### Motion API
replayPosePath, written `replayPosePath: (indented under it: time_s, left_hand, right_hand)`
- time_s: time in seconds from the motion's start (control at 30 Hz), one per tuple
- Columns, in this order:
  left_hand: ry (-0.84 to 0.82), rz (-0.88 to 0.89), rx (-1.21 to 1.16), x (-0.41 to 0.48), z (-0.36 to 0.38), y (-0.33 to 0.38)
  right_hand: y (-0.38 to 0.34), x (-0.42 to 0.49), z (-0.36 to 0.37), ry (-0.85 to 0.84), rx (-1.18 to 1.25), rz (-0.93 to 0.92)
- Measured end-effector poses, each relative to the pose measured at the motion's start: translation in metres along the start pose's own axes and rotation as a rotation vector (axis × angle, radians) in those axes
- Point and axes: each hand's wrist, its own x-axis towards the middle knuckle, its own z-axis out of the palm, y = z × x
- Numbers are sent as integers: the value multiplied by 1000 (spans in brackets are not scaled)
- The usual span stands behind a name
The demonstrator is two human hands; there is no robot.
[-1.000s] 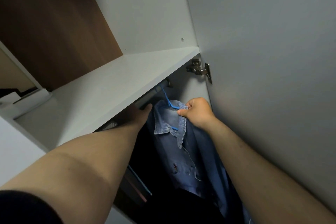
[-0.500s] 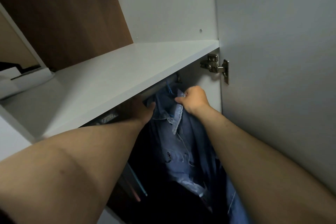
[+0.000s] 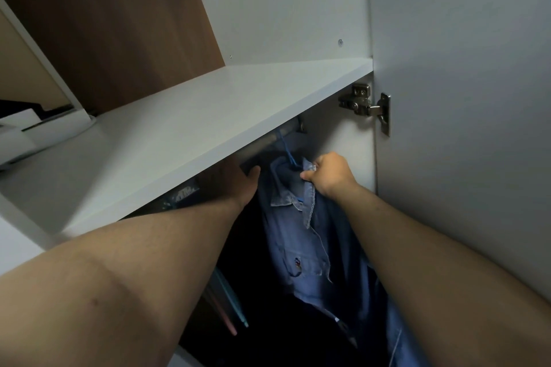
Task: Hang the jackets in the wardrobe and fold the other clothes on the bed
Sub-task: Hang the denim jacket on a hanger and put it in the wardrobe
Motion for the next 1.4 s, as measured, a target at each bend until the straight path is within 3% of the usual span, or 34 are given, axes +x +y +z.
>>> replayPosePath:
  time_s: [0.23, 0.6, 0.9, 1.03, 1.17, 1.4]
  left_hand:
    - [-23, 5, -47, 3, 4, -1]
    - [-40, 17, 54, -2, 7, 2]
    - [-104, -7, -11, -20, -3, 27]
    - [-201, 147, -185, -66, 0, 47]
    - [-467, 348, -382, -123, 15, 46]
    - [-646, 569, -393, -190, 26, 17]
  right_hand:
    - [22, -16, 6, -17, 60, -40]
    - [58, -60, 2, 27, 96, 180]
    - [58, -108, -16, 61, 5, 127]
    - [51, -135, -25, 96, -28, 68]
    - [42, -169, -32, 115, -68, -41]
    - [59, -252, -41, 28, -194, -73]
